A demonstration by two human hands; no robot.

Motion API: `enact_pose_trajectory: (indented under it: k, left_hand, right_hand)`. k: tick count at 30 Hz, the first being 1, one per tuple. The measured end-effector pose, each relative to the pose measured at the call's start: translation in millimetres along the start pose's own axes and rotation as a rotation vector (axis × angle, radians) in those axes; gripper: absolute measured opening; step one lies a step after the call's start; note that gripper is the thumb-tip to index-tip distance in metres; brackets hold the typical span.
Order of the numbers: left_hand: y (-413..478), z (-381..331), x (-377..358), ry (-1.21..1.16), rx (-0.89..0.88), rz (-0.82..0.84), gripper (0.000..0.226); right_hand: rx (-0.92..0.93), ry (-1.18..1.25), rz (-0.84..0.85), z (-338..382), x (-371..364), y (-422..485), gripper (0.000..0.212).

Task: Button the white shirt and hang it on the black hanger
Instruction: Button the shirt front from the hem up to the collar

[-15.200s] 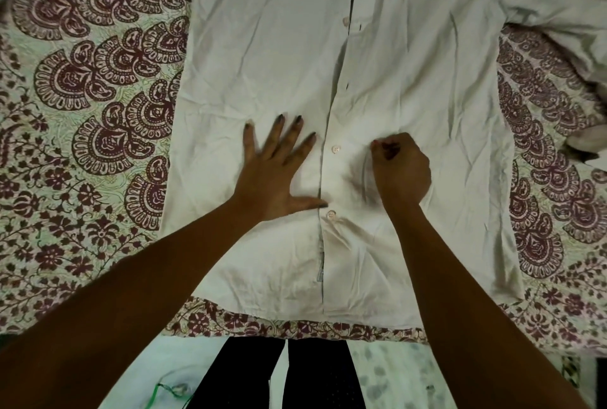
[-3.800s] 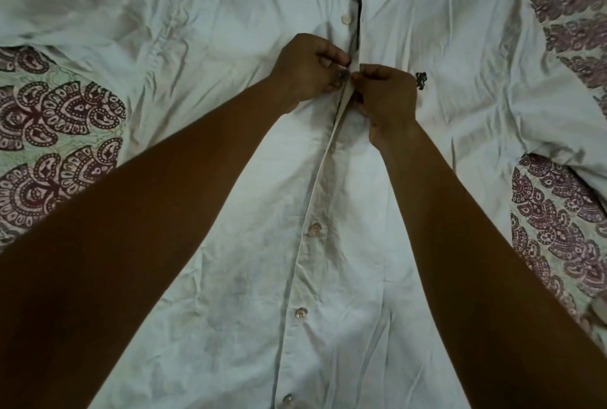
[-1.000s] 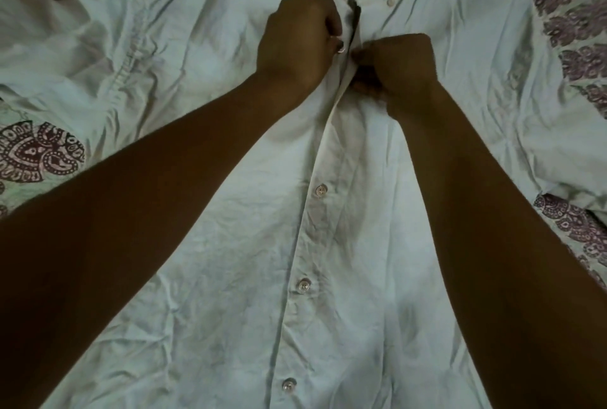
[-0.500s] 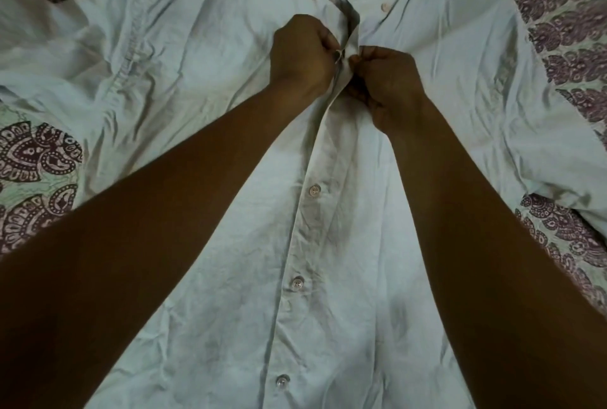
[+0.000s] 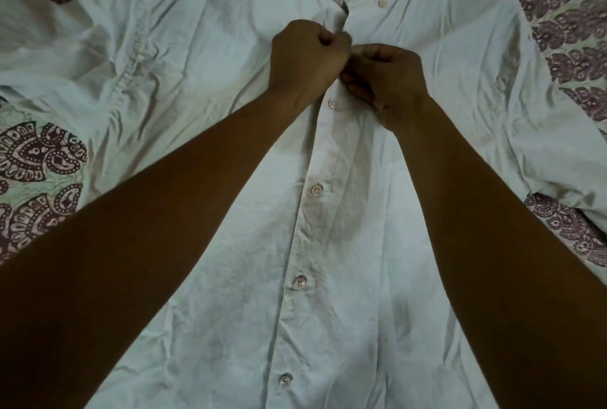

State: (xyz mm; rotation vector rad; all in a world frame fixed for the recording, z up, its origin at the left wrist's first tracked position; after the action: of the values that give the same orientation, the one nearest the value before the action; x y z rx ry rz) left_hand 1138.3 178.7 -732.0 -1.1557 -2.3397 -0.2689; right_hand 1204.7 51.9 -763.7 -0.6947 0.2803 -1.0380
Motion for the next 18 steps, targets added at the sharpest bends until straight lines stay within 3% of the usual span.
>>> enact_pose_trajectory:
  k: [2, 7, 15, 18]
  left_hand:
    - [1.0, -1.2, -1.1, 0.003, 0.006, -0.008, 0.045]
    - [6.7, 3.1, 0.1, 0.029, 0.024, -0.021, 0.019]
    - [5.3, 16.8, 3.4, -0.07, 0.045, -0.111, 0.017]
    - [4.4, 24.1, -1.0, -0.203, 0.084, -0.092, 0.008]
  right_hand:
    - [0.006, -0.024, 0.003, 3.1, -0.4, 0.0, 0.012]
    - [0.074, -0.124, -0.01, 9.0, -3.9, 1.3, 0.016]
    - [0.084, -0.12, 0.024, 8.3, -8.5, -0.5, 0.008]
    - [0.056, -0.126, 0.008, 8.3, -6.1, 0.8, 0.02]
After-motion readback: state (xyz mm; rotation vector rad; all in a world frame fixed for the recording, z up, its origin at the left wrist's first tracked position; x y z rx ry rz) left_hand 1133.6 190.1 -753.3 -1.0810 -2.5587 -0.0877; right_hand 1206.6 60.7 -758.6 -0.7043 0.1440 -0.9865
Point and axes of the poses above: each hand's wrist, its own y-axis towards the middle knuckle, its own x-axis out of the back of the hand, z = x × y, the point moved 10 cm from there along y, towards the middle knuckle, and after that the axes turned 10 degrees about -x, right-handed, at the moved point
